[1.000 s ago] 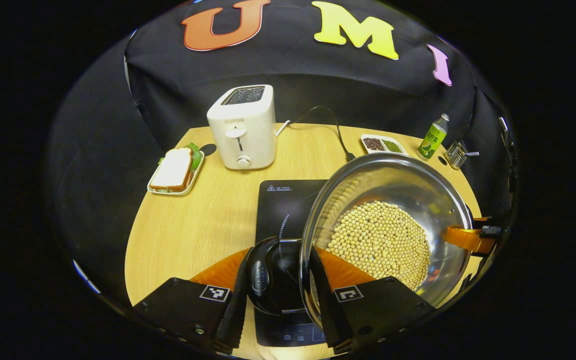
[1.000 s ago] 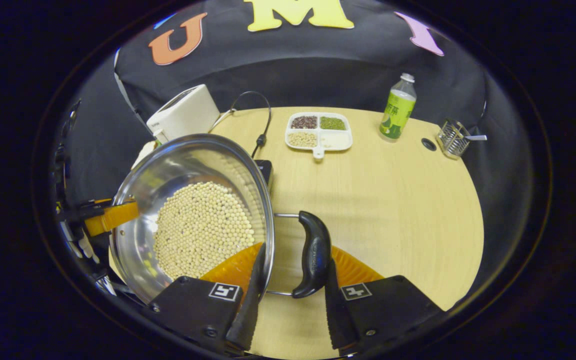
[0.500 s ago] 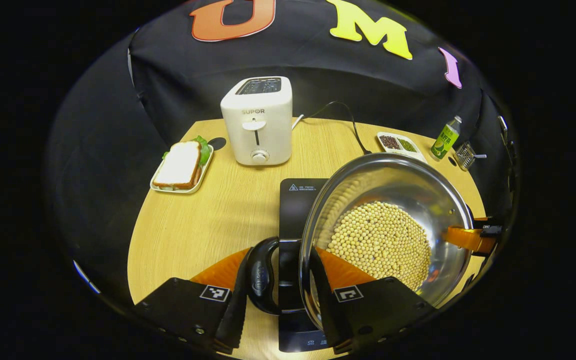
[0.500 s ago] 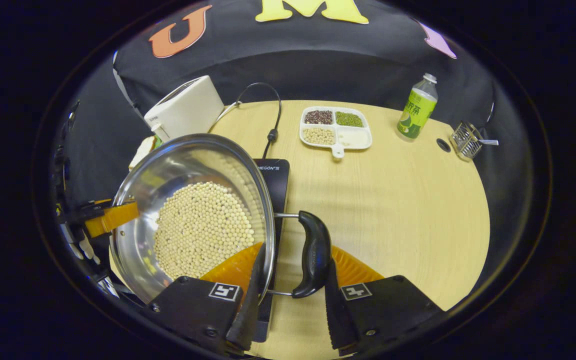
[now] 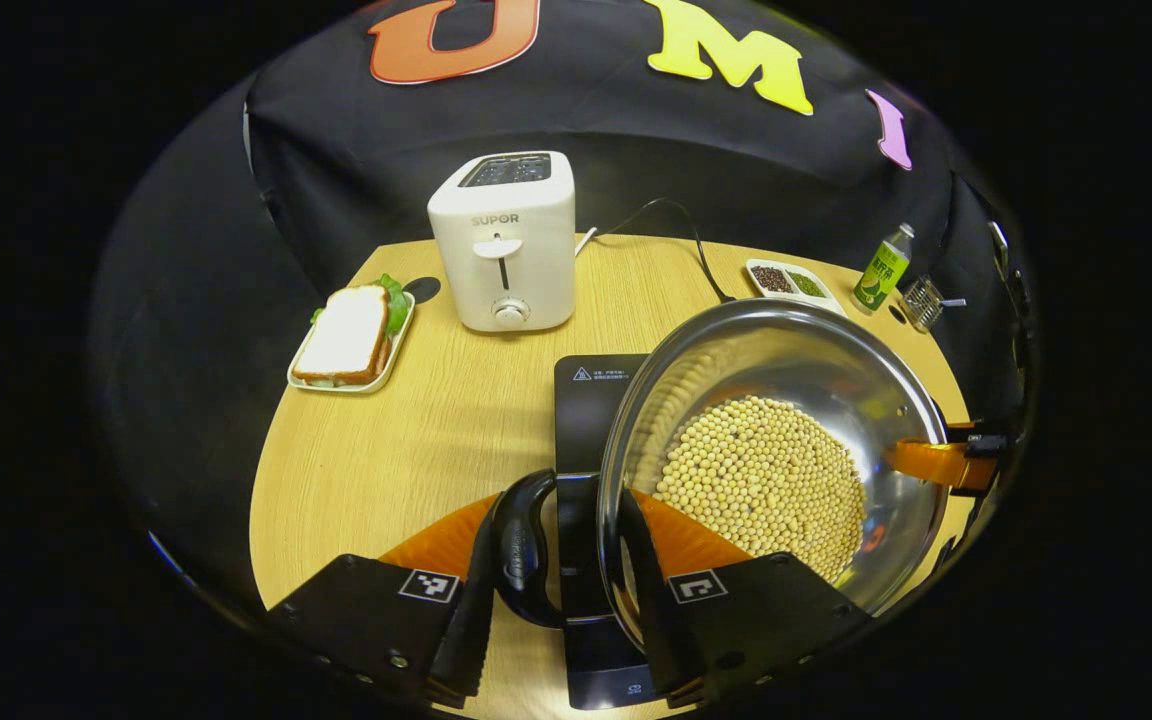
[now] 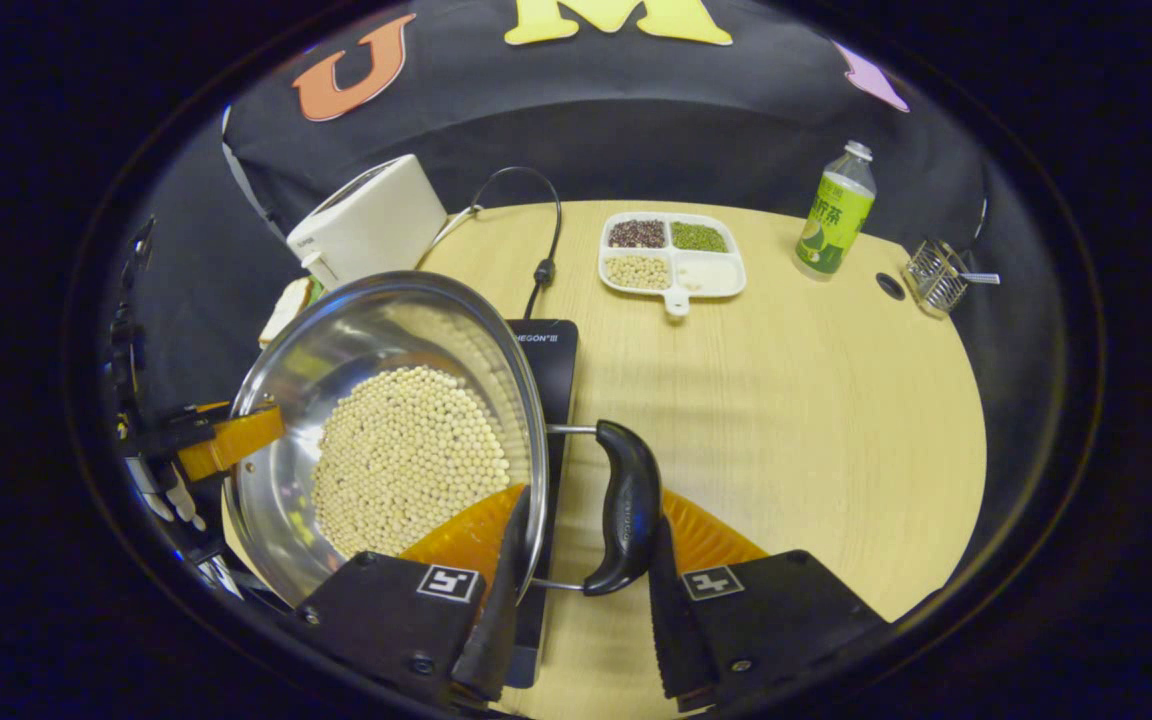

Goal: First push the handle of the pot to place it horizontally, then grasp the pot with both hands and set it on the induction cooktop.

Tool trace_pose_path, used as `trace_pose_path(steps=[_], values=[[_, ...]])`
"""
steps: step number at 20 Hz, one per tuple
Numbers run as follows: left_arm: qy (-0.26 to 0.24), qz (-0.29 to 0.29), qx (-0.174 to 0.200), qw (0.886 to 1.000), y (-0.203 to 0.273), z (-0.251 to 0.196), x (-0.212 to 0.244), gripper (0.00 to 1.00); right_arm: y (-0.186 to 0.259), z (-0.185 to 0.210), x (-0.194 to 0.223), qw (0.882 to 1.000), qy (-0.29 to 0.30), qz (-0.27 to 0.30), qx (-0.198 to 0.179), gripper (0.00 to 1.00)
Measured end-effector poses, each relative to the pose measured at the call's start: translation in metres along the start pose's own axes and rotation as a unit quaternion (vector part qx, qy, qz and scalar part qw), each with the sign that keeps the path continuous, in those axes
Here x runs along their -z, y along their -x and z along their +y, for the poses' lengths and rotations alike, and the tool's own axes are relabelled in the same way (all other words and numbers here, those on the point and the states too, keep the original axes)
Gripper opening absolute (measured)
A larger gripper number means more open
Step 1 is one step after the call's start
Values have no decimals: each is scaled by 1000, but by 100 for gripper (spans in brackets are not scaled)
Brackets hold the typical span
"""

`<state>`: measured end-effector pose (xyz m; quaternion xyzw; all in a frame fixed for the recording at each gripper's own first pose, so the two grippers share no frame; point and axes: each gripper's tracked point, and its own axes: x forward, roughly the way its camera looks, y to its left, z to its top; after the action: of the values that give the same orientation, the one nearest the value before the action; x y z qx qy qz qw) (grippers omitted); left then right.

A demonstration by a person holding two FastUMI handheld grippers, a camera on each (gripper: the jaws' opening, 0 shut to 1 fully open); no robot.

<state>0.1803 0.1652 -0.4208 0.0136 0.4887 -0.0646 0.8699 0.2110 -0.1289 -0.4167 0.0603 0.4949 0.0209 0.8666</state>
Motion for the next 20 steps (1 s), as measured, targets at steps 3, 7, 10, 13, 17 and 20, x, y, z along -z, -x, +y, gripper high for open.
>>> trace_pose_path(steps=[3,7,10,13,17,20], values=[[3,-8,2,1000,0,0,0,61,0,0,-1,1000,0,-6,-2,58],[2,-10,1,1000,0,0,0,61,0,-1,-2,1000,-1,-14,-3,58],[0,-17,1,1000,0,0,0,61,1,-1,-2,1000,-2,-24,-3,58],[-2,-17,0,1000,1,-1,0,61,0,0,-3,999,-4,-40,-4,58],[-2,-21,1,1000,0,0,-1,61,1,-1,-3,999,-7,-48,-3,58],[7,-18,5,1000,2,-1,0,61,1,-1,-5,998,-7,-56,-4,62]])
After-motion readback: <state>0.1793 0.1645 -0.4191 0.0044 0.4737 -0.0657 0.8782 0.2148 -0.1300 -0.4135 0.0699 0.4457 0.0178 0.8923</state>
